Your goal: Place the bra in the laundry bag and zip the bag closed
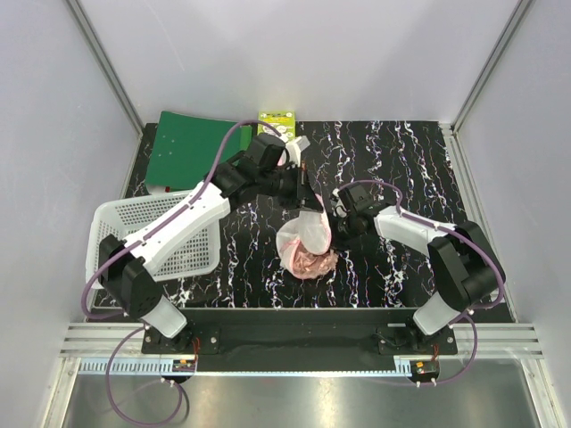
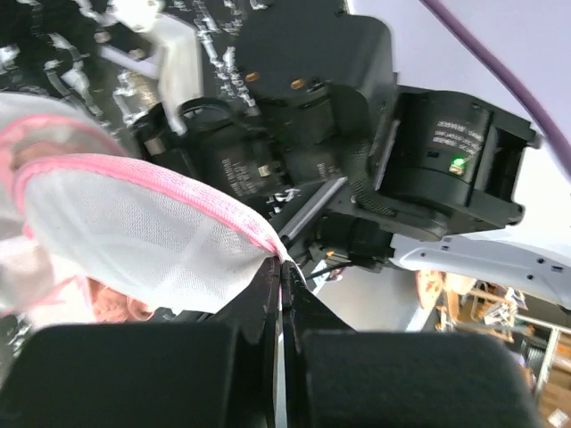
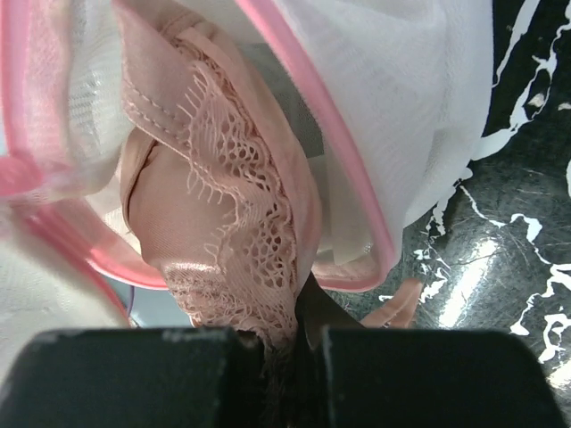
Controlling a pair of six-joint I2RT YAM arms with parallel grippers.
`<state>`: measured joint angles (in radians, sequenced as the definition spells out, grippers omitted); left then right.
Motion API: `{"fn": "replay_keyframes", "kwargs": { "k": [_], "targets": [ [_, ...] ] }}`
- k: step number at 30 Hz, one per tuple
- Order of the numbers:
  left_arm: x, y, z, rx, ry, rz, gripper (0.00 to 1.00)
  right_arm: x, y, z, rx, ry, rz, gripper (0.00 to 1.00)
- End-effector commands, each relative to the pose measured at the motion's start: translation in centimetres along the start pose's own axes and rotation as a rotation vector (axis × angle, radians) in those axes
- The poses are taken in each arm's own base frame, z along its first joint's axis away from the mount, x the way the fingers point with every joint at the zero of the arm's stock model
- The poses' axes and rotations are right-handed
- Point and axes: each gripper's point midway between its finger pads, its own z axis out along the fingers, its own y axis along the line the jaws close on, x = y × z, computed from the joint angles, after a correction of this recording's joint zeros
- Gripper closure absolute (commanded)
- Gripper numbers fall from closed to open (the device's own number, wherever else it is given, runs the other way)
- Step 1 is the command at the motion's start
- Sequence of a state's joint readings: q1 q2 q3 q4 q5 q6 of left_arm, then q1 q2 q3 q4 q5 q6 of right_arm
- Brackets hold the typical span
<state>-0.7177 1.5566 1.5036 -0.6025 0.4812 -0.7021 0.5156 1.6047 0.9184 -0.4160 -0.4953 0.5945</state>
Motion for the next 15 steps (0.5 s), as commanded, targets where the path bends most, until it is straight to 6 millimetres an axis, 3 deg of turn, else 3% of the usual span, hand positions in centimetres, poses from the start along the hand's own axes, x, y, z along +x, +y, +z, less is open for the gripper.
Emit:
{"fn": "replay_keyframes", "kwargs": {
  "k": [1, 3, 4, 5, 6, 7, 9, 10, 12, 13, 15],
  "targets": [
    [-1.2, -1.3, -2.1, 0.094, -0.034, 0.044, 1.00, -0.3, 1.4, -0.5, -0.040, -0.010, 0.009, 1.00],
    [-0.4, 1.0, -3.1, 0.055, -0.024, 0.033, 1.00, 0.2, 0.9, -0.7, -0.015, 0.001, 0.016, 1.00],
    [0.6, 4.0, -4.2, -0.009, -0.017, 0.011, 1.00, 0.3, 0.6, -0.8, -0.004, -0.001, 0.015, 1.00],
    [1.1, 5.5, -4.7, -0.044, -0.017, 0.007, 1.00, 0.5, 0.3, -0.8, 0.007, 0.004, 0.012, 1.00],
    [1.6, 7.1, -5.3, -0.089, -0.016, 0.001, 0.96, 0.6, 0.1, -0.9, 0.011, 0.007, 0.012, 1.00],
    [2.4, 10.2, -6.2, -0.194, -0.007, 0.002, 0.91, 0.8, 0.1, -0.8, 0.011, 0.013, 0.010, 1.00],
    [2.8, 12.6, -7.6, -0.315, -0.013, 0.023, 0.69, 1.1, -0.1, -0.6, 0.011, 0.025, 0.012, 1.00],
    [2.9, 14.7, -8.9, -0.449, -0.015, 0.045, 0.60, 1.2, -0.2, -0.4, 0.011, 0.039, 0.020, 1.00],
    [2.3, 16.0, -10.3, -0.567, -0.040, 0.048, 0.37, 1.0, -0.1, -0.2, 0.009, 0.046, 0.024, 1.00],
    [1.5, 16.2, -11.3, -0.617, -0.068, 0.056, 0.19, 1.1, -0.1, 0.0, 0.008, 0.056, 0.030, 1.00],
    [0.9, 15.5, -12.1, -0.621, -0.101, 0.064, 0.16, 0.9, 0.1, -0.1, 0.007, 0.058, 0.036, 1.00]
  ]
}}
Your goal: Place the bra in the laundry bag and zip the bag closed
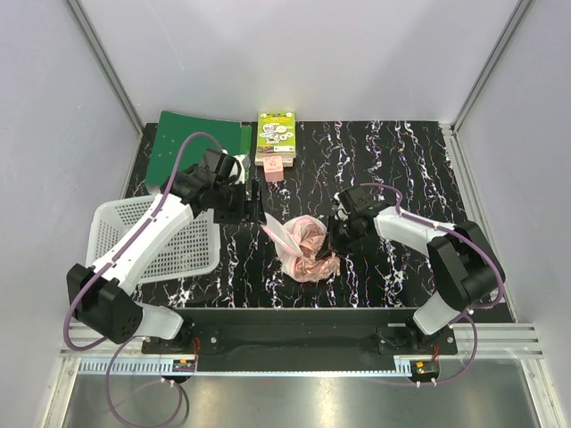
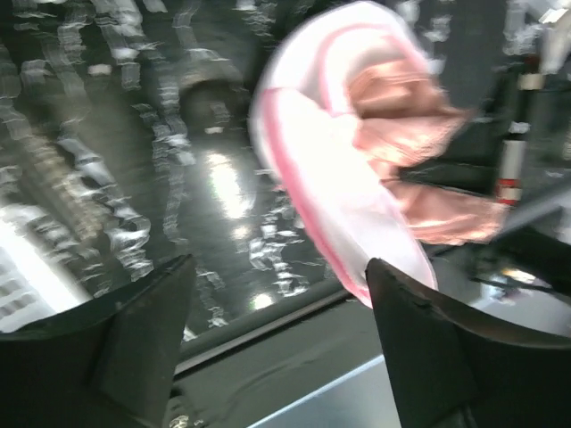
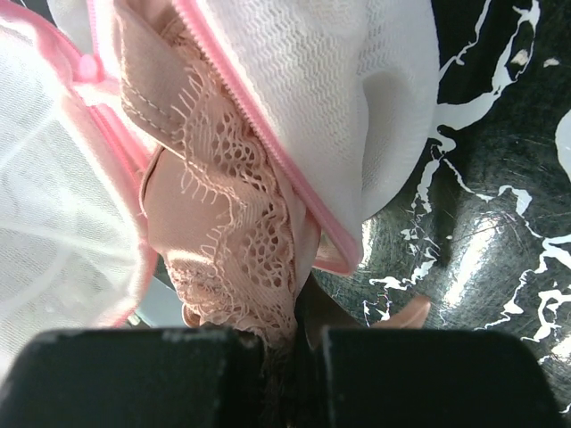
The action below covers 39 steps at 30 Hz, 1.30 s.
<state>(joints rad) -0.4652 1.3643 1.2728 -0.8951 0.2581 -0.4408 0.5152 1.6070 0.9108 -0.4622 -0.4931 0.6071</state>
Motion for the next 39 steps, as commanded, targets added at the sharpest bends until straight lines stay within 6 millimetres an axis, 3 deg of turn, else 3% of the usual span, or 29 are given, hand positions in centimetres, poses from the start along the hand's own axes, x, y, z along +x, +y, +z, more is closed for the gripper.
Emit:
{"fn": "replay_keyframes", "kwargs": {
  "k": [1, 5, 6, 9, 12, 15, 16, 20, 29, 36, 39],
  "targets": [
    [-2.6, 1.8, -3.8, -0.167, -0.139, 0.069, 0.17, 0.0, 0.9, -0.1, -0.024, 0.023, -0.001, 1.00],
    [-2.6, 0.0, -5.3, -0.079, -0.188, 0.037, 0.25, 0.1, 1.5, -0.7, -0.036, 0.027, -0.008, 1.00],
    [-1.8, -1.6, -5.9, 0.016, -0.182, 0.045, 0.27, 0.1, 1.8, -0.9, -0.052, 0.032, -0.013, 1.00],
    [-2.0, -5.7, -6.7, 0.255, -0.231, 0.069, 0.27, -0.1, 2.3, -1.2, -0.070, 0.026, -0.049, 1.00],
    [-1.3, -7.7, -6.3, 0.339, -0.201, 0.129, 0.23, 0.1, 2.8, -1.2, -0.092, 0.058, -0.080, 1.00],
    [0.2, -8.3, -3.0, 0.345, -0.082, 0.185, 0.20, 0.0, 3.4, -1.2, -0.121, 0.080, -0.095, 1.00],
    [0.8, -7.8, -0.7, 0.322, -0.015, 0.186, 0.19, -0.1, 3.7, -1.3, -0.131, 0.080, -0.116, 1.00],
    [2.5, -7.8, 2.8, 0.337, 0.112, 0.242, 0.18, -0.1, 4.5, -1.9, -0.164, 0.088, -0.171, 1.00],
    [1.8, -8.0, 2.5, 0.370, 0.072, 0.379, 0.03, 0.2, 5.5, -4.5, -0.218, 0.004, -0.352, 1.00],
    [2.2, -8.3, 3.0, 0.428, 0.115, 0.391, 0.01, 1.3, 8.4, -7.3, -0.364, -0.029, -0.476, 1.00],
    [2.5, -9.6, 2.1, 0.510, 0.109, 0.400, 0.01, 2.4, 9.4, -8.1, -0.444, -0.004, -0.505, 1.00]
  ]
}}
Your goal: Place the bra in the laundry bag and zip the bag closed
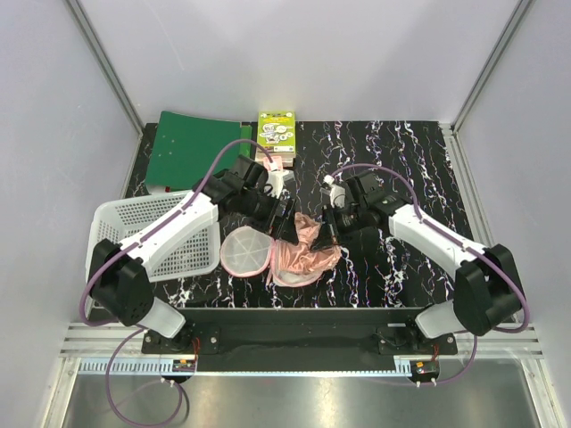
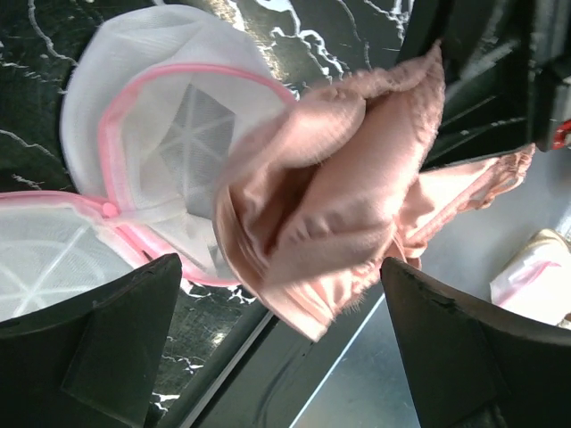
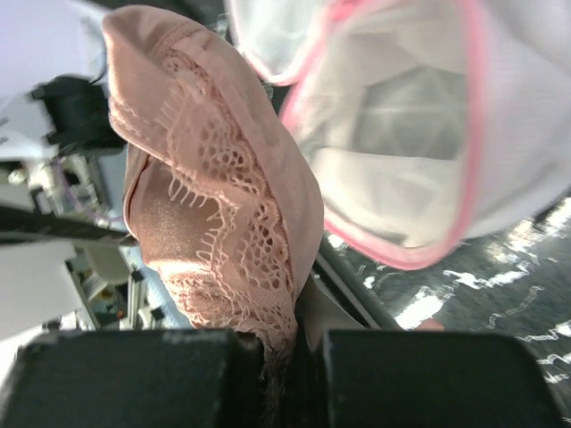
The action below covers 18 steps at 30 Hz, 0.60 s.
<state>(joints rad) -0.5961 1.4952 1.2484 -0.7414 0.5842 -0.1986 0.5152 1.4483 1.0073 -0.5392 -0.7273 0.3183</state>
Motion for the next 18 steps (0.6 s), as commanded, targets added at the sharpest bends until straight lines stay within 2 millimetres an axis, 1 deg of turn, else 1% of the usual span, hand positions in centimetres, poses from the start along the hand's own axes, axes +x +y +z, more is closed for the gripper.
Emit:
{"fn": "replay_keyframes", "kwargs": {
  "k": [1, 3, 5, 6, 8, 9, 11, 12, 13, 14, 15, 16, 17, 18],
  "targets": [
    [-2.1, -3.3, -1.1, 0.158, -0.079, 0.092, 0.01, 0.5, 3.7, -1.3, -0.184, -0.005, -0.119, 1.00],
    [-1.7, -5.1, -1.5, 0.271, -0.081, 0.099, 0.01, 0.7, 4.6, -1.7, -0.230, -0.005, -0.140, 1.00],
    [-0.9, -5.7, -1.4, 0.326, -0.069, 0.084, 0.01, 0.8, 5.0, -1.9, -0.253, -0.013, -0.155, 1.00],
    [-0.8, -6.6, -1.6, 0.384, -0.067, 0.082, 0.01, 0.9, 5.7, -2.3, -0.282, -0.018, -0.168, 1.00],
    [-0.4, -6.8, -1.4, 0.418, -0.070, 0.074, 0.02, 0.9, 6.5, -2.8, -0.313, -0.031, -0.191, 1.00],
    [-0.3, -7.3, -1.6, 0.448, -0.064, 0.056, 0.04, 0.9, 6.7, -3.0, -0.321, -0.036, -0.194, 1.00],
    [-0.2, -7.6, -1.6, 0.480, -0.072, 0.054, 0.17, 0.8, 7.2, -3.4, -0.327, -0.059, -0.214, 1.00],
    [-0.2, -7.8, -1.8, 0.490, -0.071, 0.036, 0.26, 0.9, 7.3, -3.5, -0.333, -0.062, -0.212, 1.00],
    [-0.2, -8.0, -1.8, 0.501, -0.072, 0.032, 0.48, 0.8, 7.5, -3.6, -0.336, -0.070, -0.218, 1.00],
    [-0.4, -7.9, -2.0, 0.501, -0.080, 0.023, 0.59, 0.7, 7.7, -3.8, -0.334, -0.080, -0.219, 1.00],
    [-0.5, -7.9, -2.2, 0.504, -0.083, 0.018, 0.70, 0.8, 7.6, -3.8, -0.333, -0.077, -0.206, 0.96],
    [-0.8, -7.8, -2.5, 0.497, -0.096, 0.015, 0.83, 0.8, 7.6, -3.8, -0.328, -0.081, -0.198, 0.90],
    [-1.3, -6.9, -2.7, 0.467, -0.119, -0.008, 1.00, 0.5, 7.0, -3.5, -0.286, -0.098, -0.174, 0.74],
    [-1.9, -6.2, -3.1, 0.415, -0.158, -0.020, 1.00, 0.5, 6.4, -3.3, -0.257, -0.101, -0.120, 0.73]
  ]
}}
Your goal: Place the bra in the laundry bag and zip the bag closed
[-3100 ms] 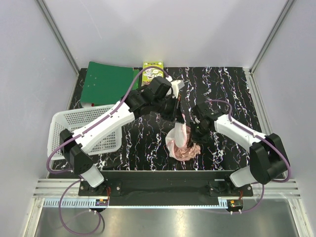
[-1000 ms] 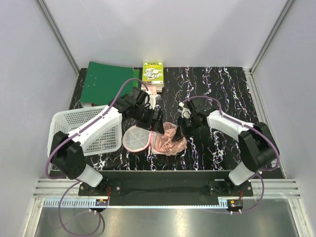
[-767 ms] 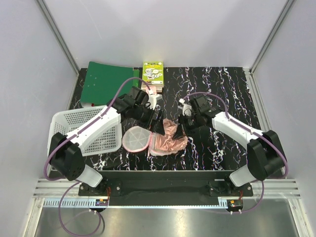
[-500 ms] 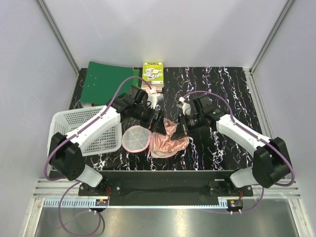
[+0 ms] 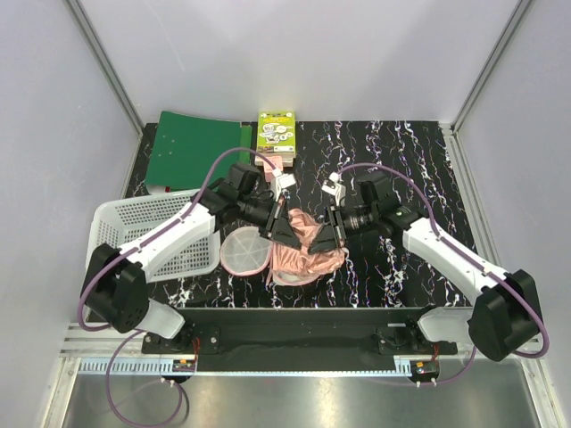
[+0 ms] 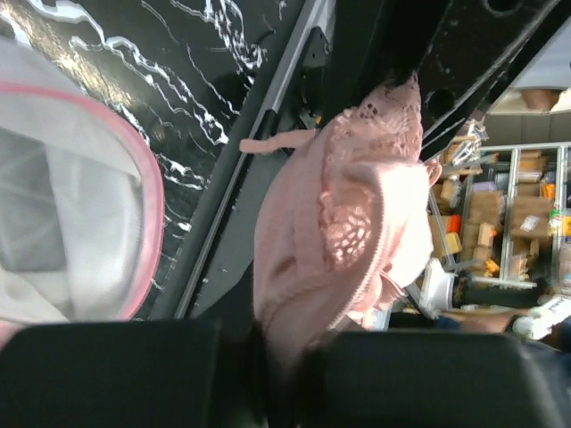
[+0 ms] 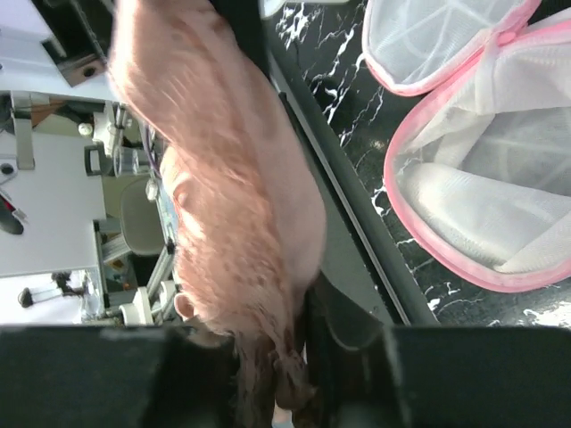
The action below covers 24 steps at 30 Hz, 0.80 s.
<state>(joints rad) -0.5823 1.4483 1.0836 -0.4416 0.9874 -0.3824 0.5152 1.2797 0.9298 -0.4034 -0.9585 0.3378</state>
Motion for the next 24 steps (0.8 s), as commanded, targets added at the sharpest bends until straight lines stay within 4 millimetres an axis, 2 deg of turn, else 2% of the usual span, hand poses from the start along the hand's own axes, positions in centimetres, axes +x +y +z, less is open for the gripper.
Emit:
{"fn": "replay_keyframes", "kwargs": {
  "k": [1, 2, 3, 5, 6, 8, 9, 10, 13, 15, 16, 18, 19, 24],
  "targets": [
    [-2.9, -1.0, -2.9, -0.034, -0.149, 0.056, 1.00, -0.7, -0.5, -0.3, 0.052, -0.061, 0.069, 0.70],
    [-3.6, 0.6, -4.0, -0.141, -0.188, 0.029, 1.00, -1.0, -1.5, -0.6, 0.105, -0.092, 0.113, 0.50],
    [-3.9, 1.4, -4.6, -0.200, -0.211, 0.017, 1.00, -0.8, -2.5, -0.7, 0.142, -0.111, 0.199, 0.40],
    [-4.2, 2.8, -6.4, -0.343, -0.252, 0.009, 1.00, -1.3, -3.8, -1.7, 0.195, -0.172, 0.271, 0.27],
    [-4.2, 3.1, -6.8, -0.381, -0.267, 0.009, 1.00, -1.1, -4.3, -1.9, 0.215, -0.188, 0.307, 0.15],
    [-4.3, 3.2, -8.0, -0.435, -0.310, 0.010, 1.00, -1.3, -5.2, -2.8, 0.260, -0.229, 0.325, 0.09],
    [-4.3, 3.2, -8.3, -0.452, -0.321, 0.012, 1.00, -1.4, -5.6, -3.0, 0.282, -0.240, 0.328, 0.02],
    [-4.2, 3.3, -8.7, -0.474, -0.333, 0.012, 1.00, -0.8, -6.3, -3.3, 0.320, -0.235, 0.355, 0.00],
    [-3.9, 3.2, -9.9, -0.531, -0.360, 0.011, 1.00, 0.1, -8.4, -3.6, 0.410, -0.232, 0.410, 0.00],
    [-3.5, 3.3, -10.2, -0.549, -0.362, 0.001, 1.00, 0.9, -9.6, -3.2, 0.438, -0.212, 0.460, 0.05],
    [-3.3, 3.4, -10.2, -0.554, -0.361, -0.004, 1.00, 1.2, -9.8, -3.1, 0.440, -0.203, 0.472, 0.14],
    [-2.7, 3.4, -10.3, -0.561, -0.354, -0.019, 1.00, 2.0, -10.9, -2.6, 0.456, -0.166, 0.494, 0.22],
    [-2.6, 3.4, -10.3, -0.558, -0.355, -0.024, 1.00, 2.3, -11.4, -2.3, 0.459, -0.142, 0.503, 0.32],
    [-2.0, 2.7, -9.5, -0.496, -0.343, -0.075, 1.00, 2.2, -13.2, -0.9, 0.460, -0.101, 0.475, 0.48]
  ]
}}
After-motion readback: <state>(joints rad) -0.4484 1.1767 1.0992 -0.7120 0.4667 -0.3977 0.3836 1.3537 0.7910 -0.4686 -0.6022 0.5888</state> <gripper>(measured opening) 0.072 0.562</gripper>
